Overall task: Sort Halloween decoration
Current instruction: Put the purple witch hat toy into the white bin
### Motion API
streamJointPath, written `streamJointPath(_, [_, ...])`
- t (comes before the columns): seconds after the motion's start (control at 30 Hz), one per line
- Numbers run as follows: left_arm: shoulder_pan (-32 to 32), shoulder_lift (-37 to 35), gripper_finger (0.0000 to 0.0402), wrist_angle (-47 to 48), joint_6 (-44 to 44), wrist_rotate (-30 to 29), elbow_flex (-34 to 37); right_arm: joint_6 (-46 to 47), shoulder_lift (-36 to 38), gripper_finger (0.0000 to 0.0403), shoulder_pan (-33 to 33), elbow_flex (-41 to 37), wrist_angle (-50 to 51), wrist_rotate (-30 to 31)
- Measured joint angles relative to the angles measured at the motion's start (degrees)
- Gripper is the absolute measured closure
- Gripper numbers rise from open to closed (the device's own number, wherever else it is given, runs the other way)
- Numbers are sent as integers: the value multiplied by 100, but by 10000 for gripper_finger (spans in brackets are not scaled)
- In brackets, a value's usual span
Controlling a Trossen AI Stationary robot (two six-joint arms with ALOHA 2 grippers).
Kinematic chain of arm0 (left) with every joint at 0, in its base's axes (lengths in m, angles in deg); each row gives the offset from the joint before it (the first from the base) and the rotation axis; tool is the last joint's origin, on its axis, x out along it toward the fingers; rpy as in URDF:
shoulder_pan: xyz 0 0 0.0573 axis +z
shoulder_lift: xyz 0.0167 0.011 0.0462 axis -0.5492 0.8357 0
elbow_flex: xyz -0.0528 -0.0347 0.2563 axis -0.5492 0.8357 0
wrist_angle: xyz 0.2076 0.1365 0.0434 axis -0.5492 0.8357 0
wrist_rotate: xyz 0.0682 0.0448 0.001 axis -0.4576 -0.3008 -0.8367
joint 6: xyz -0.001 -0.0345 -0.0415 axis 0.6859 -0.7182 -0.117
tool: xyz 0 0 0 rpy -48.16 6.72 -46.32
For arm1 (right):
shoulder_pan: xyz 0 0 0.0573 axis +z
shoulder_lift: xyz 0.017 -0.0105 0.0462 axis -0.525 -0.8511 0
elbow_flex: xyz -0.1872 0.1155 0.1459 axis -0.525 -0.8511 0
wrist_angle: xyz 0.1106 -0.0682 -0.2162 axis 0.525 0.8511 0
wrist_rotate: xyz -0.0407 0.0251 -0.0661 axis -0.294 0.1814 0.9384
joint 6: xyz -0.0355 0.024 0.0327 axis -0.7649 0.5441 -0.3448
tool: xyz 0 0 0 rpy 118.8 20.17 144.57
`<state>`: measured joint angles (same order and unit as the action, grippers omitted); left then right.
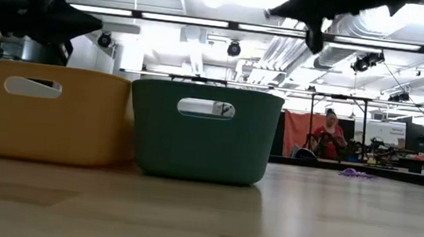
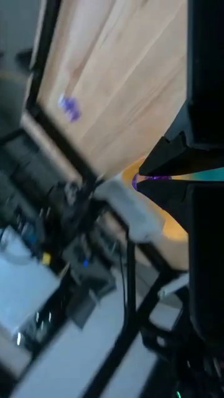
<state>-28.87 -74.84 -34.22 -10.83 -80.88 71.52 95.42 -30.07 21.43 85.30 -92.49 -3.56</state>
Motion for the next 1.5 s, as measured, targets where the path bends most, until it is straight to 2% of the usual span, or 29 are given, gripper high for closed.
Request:
streamJointPath(0.27, [1, 2, 401, -804, -368, -40, -10, -575, -336, 403, 424, 2, -966, 14])
streamJointPath(0.4, [0, 3, 401, -1126, -598, -317, -367, -916, -783, 403, 613, 0, -1820, -277])
streamJointPath(0.53, [2, 241, 401, -461, -315, -558, -1183, -1442, -1457, 403, 857, 9, -2962, -413])
streamJointPath(0.63, [2, 608, 401, 193, 168, -647, -2008, -1502, -1987, 403, 951, 332, -3086, -405])
streamJointPath(0.77, [0, 1083, 401, 901, 929, -879, -2954, -1747, -2784, 403, 1104, 1228, -2795, -394])
streamJointPath(0.9, [2, 1334, 401, 1133, 1193, -1011, -3401, -2053, -3670, 403, 1248, 2311, -2373, -272])
streamJointPath(1.33, [2, 1379, 401, 1150, 1056, -1004, -3493, -1951, -6559, 403, 1575, 5860, -1039, -243])
streamJointPath(1.5, [2, 1379, 401, 1150, 1056, -1004, -3493, -1951, -7545, 402, 1587, 7031, -962, -242])
